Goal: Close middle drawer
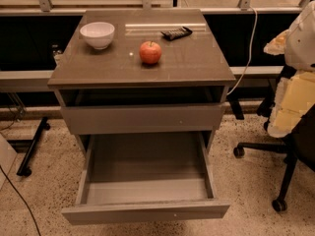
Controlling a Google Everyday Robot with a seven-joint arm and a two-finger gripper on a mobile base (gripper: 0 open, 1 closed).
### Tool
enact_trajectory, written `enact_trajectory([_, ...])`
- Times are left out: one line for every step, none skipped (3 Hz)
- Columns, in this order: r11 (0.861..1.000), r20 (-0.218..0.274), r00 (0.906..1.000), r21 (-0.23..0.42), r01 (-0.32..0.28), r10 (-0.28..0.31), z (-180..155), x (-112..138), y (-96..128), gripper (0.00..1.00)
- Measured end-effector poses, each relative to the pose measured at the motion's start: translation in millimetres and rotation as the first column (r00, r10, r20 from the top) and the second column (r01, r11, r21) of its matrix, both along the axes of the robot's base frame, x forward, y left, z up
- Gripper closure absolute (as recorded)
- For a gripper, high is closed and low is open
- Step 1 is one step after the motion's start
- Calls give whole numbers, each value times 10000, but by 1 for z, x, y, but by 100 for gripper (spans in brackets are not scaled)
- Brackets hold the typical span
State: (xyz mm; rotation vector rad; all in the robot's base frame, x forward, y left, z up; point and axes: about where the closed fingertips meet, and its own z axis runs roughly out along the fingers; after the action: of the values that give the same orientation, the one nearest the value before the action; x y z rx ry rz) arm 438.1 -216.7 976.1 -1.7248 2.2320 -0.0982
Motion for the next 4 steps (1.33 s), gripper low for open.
enact_trajectory([10000,0,10000,0,0,0,0,0,0,0])
enact_trajectory([10000,96,10000,2,5,-5,2,0,1,14])
enact_trajectory([9990,38,9996,330,-298,297,-11,-4,5,38])
enact_trajectory([9959,-154,9975,602,-679,690,-37,-13,14,61])
